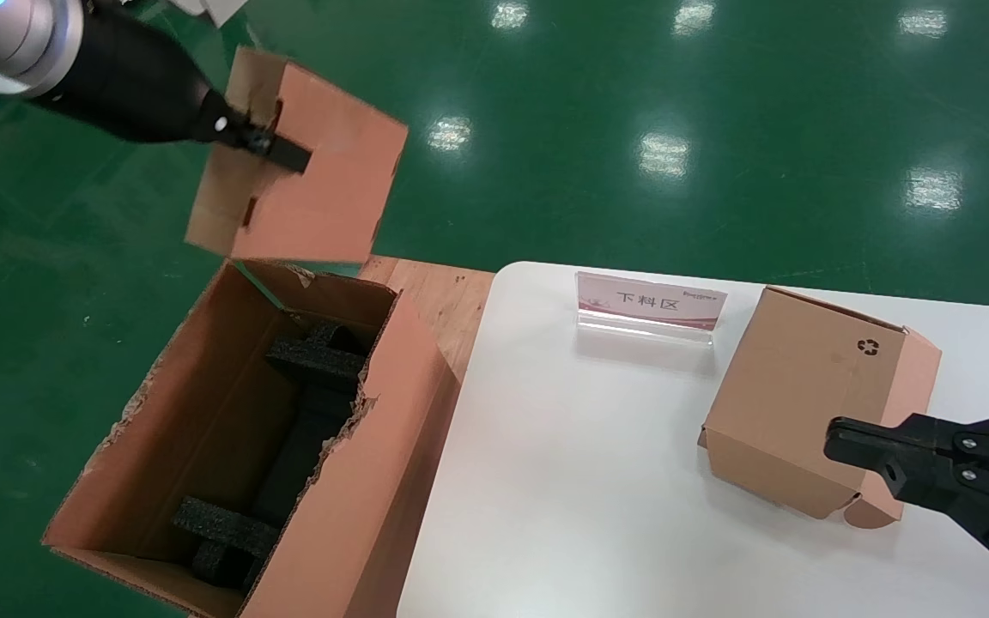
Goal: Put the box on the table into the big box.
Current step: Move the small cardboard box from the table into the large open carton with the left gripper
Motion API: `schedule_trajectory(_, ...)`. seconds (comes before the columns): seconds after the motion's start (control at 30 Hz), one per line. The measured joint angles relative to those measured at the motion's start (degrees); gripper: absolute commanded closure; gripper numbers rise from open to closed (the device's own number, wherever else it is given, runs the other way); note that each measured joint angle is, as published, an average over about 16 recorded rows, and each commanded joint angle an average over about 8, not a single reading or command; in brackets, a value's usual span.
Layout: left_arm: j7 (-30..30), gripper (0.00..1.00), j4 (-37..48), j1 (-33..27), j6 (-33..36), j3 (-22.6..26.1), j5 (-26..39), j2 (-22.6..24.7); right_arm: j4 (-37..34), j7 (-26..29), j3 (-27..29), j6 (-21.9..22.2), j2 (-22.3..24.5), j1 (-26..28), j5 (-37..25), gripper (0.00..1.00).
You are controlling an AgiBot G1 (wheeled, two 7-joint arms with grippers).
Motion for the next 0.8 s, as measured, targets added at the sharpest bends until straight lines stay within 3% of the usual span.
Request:
schedule_trajectory(0.43,5.18,1.0,10.13,-8.49,9.77,8.42,-4.81,3.49,0.0,0.0,0.0,0.0,0.0,0.0,0.0,0.0)
schedule_trajectory(0.8,6.99,1.0,16.27,-11.84,12.58,13.99,-7.97,5.78,0.0,0.0,0.0,0.0,0.0,0.0,0.0,0.0)
